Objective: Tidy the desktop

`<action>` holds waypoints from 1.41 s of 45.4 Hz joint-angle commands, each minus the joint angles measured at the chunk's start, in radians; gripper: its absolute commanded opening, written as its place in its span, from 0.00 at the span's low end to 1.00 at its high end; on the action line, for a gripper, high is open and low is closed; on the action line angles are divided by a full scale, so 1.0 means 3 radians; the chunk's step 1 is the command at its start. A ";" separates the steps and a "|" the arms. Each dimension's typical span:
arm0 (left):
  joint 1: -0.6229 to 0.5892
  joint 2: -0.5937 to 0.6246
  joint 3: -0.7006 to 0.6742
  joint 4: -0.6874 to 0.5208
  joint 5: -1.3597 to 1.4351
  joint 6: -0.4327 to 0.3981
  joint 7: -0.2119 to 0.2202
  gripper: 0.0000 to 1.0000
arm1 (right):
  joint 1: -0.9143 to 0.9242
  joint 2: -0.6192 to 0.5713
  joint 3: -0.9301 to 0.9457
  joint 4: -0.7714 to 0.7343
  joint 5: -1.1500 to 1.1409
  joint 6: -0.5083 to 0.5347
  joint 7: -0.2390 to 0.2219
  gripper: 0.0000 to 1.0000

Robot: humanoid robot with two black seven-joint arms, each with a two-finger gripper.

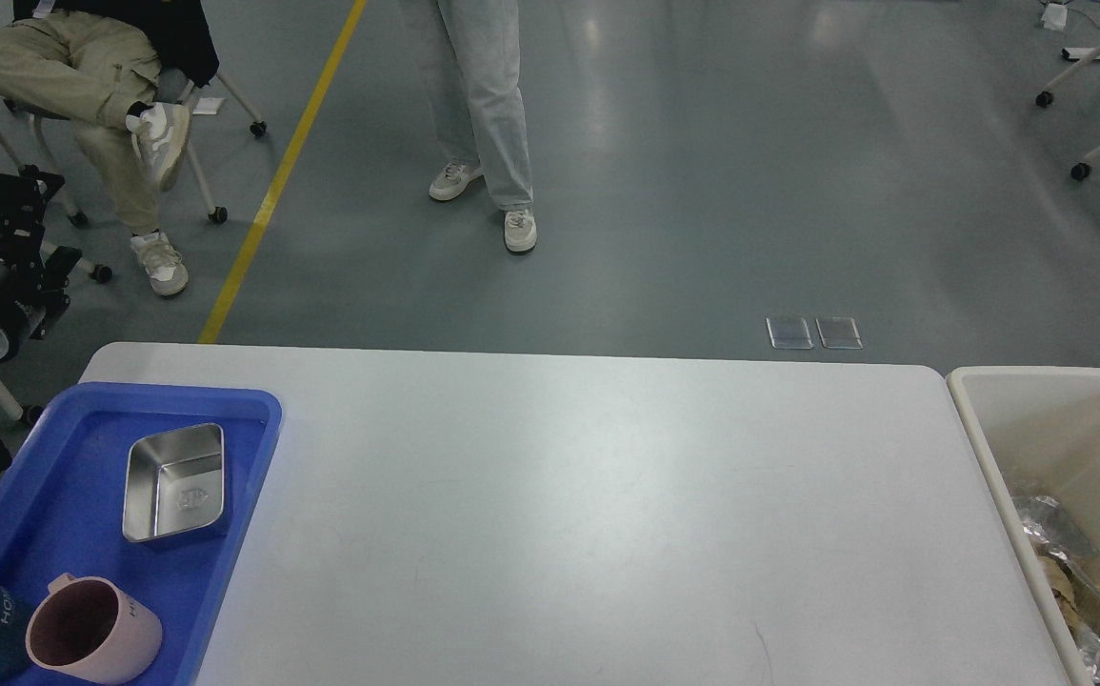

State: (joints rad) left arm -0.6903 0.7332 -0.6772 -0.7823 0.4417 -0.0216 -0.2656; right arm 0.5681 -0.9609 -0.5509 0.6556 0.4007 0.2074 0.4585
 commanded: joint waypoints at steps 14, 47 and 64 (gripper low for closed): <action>-0.0005 -0.0066 -0.0166 0.0000 -0.0020 0.0394 -0.0009 0.96 | 0.0013 0.0043 0.0486 -0.0073 -0.0047 -0.0011 0.0001 1.00; -0.0056 -0.0583 -0.1158 0.0179 -0.0700 0.0256 -0.0296 0.96 | 0.1614 0.2466 0.2157 -0.1976 -0.0093 -0.0313 -0.1001 1.00; -0.0061 -0.0858 -0.1337 0.0312 -0.1007 0.0067 -0.0311 0.97 | 0.1982 0.3116 0.3707 -0.1966 -0.0093 -0.0313 -0.1170 1.00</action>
State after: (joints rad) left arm -0.7084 0.5154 -1.0622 -0.7098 0.1478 0.0067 -0.3535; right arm 1.1584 -0.0743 0.4474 0.0660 0.3729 0.1135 0.1080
